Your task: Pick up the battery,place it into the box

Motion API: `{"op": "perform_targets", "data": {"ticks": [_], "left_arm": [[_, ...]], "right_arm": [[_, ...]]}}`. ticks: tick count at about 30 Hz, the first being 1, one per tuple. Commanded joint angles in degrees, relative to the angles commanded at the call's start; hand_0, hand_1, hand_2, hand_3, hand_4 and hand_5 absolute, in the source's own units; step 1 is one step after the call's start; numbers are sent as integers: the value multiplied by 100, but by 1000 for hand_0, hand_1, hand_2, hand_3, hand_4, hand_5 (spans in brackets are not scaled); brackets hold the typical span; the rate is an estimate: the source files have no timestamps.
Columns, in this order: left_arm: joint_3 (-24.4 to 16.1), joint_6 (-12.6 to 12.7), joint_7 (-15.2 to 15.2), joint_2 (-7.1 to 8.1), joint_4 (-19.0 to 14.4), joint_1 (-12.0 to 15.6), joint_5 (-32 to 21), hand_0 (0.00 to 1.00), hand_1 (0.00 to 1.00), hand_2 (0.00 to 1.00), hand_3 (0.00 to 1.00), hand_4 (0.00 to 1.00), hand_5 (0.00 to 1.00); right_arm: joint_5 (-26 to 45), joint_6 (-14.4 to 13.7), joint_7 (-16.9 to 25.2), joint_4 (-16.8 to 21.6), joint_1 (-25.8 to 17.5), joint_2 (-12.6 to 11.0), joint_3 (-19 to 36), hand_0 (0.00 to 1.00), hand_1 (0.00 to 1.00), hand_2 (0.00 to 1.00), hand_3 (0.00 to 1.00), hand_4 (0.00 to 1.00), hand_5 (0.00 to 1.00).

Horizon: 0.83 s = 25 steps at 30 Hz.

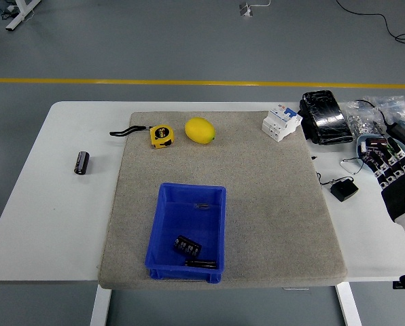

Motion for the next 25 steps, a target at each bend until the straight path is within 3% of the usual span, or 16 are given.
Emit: {"op": "perform_targets", "data": {"ticks": [25], "left_arm": [[146, -33, -87, -15, 7, -130, -164, 709, 720, 752, 683, 700, 711]], "right_arm": [[162, -219, 83, -46, -22, 90, 159, 944, 876, 880, 905, 998, 998]]}}
